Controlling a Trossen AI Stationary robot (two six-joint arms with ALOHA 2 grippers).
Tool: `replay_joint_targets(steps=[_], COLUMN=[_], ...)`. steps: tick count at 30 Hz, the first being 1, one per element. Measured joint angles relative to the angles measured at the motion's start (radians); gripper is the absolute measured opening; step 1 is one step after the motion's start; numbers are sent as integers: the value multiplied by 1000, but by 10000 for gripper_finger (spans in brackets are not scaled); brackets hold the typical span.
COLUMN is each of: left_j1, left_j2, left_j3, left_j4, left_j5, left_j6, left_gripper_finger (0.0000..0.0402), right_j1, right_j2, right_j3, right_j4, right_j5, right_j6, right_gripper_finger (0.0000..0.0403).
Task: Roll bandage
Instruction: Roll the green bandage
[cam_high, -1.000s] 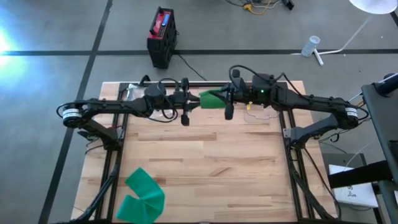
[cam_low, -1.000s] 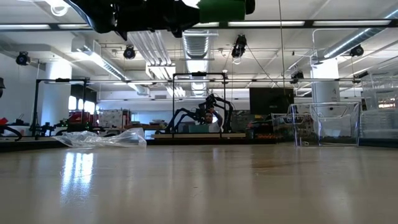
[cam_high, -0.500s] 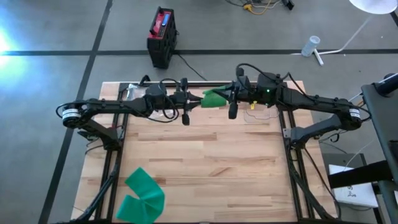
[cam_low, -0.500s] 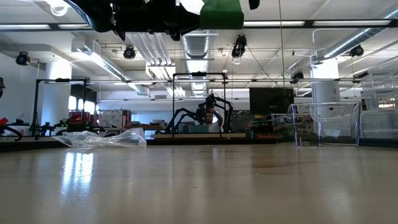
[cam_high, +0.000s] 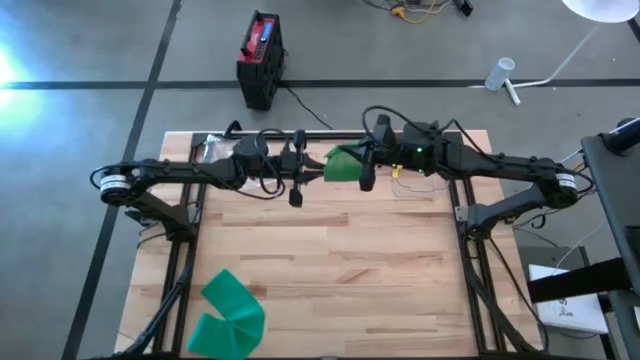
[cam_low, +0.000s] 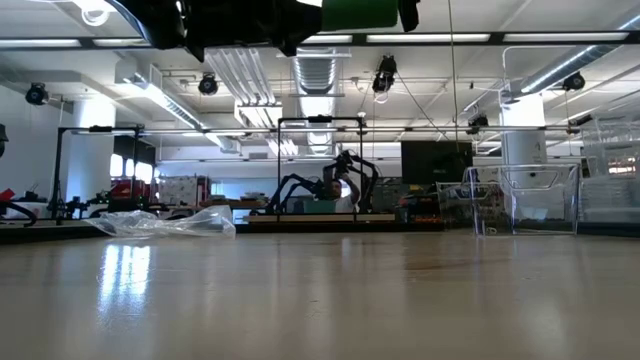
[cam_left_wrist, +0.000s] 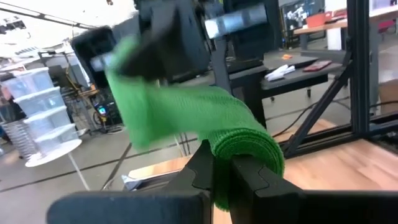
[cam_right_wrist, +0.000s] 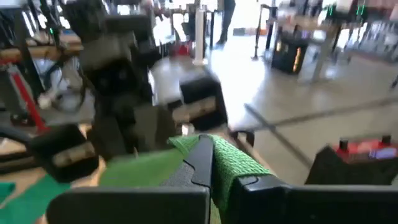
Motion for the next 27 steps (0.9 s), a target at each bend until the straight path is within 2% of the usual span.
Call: replay_joint_targets(steps=[4, 11, 17, 20, 27], left_j1=[0, 0, 0, 0, 0], left_j2=[0, -2, -2, -2, -3], left_j3=[7, 8, 8, 8, 8], left_j4=[-2, -2, -1, -1, -3], left_j5=[1, 5, 8, 5, 8], left_j6=[-9, -10, -10, -10, 14], left_gripper_finger=[8, 8, 8, 8, 8], right_j1=[0, 0, -1, -1, 5], right_j2=[8, -13, -39, -43, -77], right_j3=[2, 12, 30, 30, 29], right_j4=[-68, -126, -176, -184, -163], right_j5=[-22, -67, -104, -144, -156], right_j6=[47, 71, 28, -1, -98], right_gripper_finger=[28, 112, 173, 193, 219])
